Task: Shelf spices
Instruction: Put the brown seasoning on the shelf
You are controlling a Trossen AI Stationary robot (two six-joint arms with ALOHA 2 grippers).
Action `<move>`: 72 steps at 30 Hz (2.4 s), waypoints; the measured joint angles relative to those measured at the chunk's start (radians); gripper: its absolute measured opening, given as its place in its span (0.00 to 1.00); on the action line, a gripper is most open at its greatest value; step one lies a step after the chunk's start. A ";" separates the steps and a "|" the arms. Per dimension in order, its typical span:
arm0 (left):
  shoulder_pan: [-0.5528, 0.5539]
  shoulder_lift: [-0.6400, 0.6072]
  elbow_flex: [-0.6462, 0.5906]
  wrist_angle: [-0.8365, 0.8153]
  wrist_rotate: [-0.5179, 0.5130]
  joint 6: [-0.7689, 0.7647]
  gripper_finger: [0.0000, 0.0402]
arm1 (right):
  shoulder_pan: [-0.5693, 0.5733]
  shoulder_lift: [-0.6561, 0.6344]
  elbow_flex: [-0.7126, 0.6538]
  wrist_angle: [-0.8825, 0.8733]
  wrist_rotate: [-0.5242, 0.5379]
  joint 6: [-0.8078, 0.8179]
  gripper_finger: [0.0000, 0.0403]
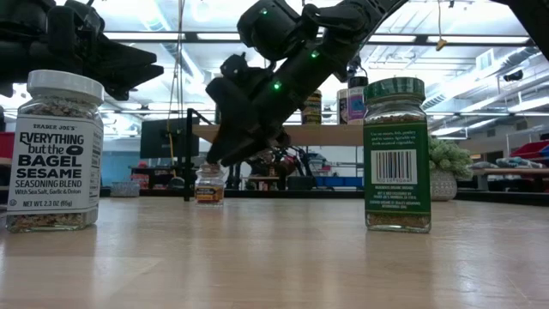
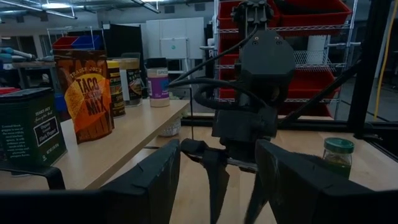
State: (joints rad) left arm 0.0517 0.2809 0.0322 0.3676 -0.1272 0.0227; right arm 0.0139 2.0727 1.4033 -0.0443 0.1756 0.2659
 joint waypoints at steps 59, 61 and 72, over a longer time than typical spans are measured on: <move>0.000 0.000 0.000 0.000 -0.025 0.004 0.53 | -0.003 0.104 -0.001 0.190 0.030 -0.076 0.76; 0.000 0.000 0.000 0.000 -0.025 0.003 0.53 | -0.003 0.104 -0.001 0.188 0.039 -0.077 0.74; 0.000 0.000 0.000 0.001 -0.024 0.003 0.53 | -0.003 0.104 -0.001 0.185 0.039 -0.089 0.44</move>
State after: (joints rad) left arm 0.0516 0.2813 0.0326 0.3683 -0.1513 0.0261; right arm 0.0109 2.1769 1.4025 0.1411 0.2150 0.1768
